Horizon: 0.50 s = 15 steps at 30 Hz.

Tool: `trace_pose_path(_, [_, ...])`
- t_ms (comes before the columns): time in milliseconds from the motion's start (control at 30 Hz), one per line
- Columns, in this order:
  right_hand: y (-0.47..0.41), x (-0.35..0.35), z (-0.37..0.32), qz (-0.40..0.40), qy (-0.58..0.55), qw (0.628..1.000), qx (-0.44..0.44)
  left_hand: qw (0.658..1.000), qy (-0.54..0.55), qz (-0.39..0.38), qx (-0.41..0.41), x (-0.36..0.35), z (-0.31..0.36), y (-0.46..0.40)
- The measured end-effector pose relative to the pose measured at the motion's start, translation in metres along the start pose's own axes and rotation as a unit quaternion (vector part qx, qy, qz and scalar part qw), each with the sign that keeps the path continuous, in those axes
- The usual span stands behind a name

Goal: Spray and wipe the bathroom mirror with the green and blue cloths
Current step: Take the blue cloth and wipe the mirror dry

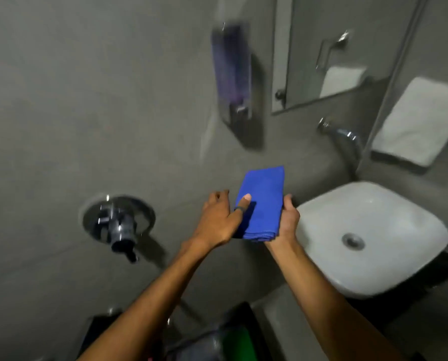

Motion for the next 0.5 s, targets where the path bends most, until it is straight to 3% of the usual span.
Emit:
trace_pose_path(133, [-0.026, -0.04, -0.091, -0.006, 0.014, 0.996, 0.084, 0.977, -0.096, 0.065, -0.181, 0.052, 0.113, -0.013])
trace_pose_path(333, [-0.073, -0.125, -0.22, -0.035, 0.063, 0.947, 0.312, 0.88, -0.242, 0.191, -0.362, 0.139, 0.26, -0.042])
trace_pose_path(433, [-0.094, -0.173, -0.244, -0.076, 0.158, 0.878, 0.446, 0.82, -0.324, 0.27, -0.388, 0.193, 0.314, -0.074])
trace_pose_path(500, [-0.108, -0.21, -0.226, -0.146, 0.299, 0.795, 0.507, 0.788, -0.363, 0.335, -0.366, 0.232, 0.337, -0.099])
Point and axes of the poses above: each hand's wrist, its own y-axis away from the middle knuckle, its own x-axis out of the back of the hand, z = x × y, the point moved 8 cm from there along -y, towards the middle knuckle, and after that the axes turned 8 degrees about x, right-handed, at the moved point
